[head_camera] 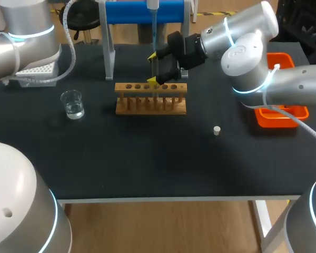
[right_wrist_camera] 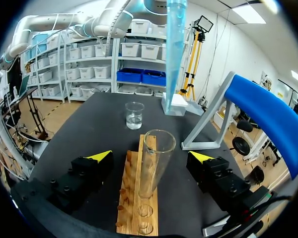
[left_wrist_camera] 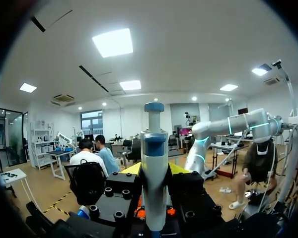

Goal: Invert the test tube, pick up the pipette, mount the tip to pipette, aspirate from beaker and dispense into the tube, eject the tip, return the pipette, and cap with the stopper.

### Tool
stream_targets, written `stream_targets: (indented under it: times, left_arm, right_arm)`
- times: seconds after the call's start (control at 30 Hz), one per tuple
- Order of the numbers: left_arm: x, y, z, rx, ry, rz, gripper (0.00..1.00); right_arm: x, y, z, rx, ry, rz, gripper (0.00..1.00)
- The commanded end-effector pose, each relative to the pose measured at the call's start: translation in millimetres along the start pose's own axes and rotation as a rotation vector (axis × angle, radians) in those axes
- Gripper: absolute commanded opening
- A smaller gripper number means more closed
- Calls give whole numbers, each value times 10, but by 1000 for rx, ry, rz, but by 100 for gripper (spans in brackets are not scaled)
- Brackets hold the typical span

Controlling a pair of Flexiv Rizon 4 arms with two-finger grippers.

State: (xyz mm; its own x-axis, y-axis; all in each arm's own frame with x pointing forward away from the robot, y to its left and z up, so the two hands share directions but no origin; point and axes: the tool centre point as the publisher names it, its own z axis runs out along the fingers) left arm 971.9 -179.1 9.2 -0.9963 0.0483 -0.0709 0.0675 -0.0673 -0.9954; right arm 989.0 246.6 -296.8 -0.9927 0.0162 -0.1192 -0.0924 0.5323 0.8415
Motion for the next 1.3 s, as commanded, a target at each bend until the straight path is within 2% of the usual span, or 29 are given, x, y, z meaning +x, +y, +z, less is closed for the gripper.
stream_targets:
  times: [0.03,1.3]
  left_arm:
    - [8,11,-8,1,1,0,0]
    - [-1,228,-7,20,-9,-51,0]
  right_arm:
    - [10,6,-21,3,0,0,100]
    - [10,6,-21,3,0,0,100]
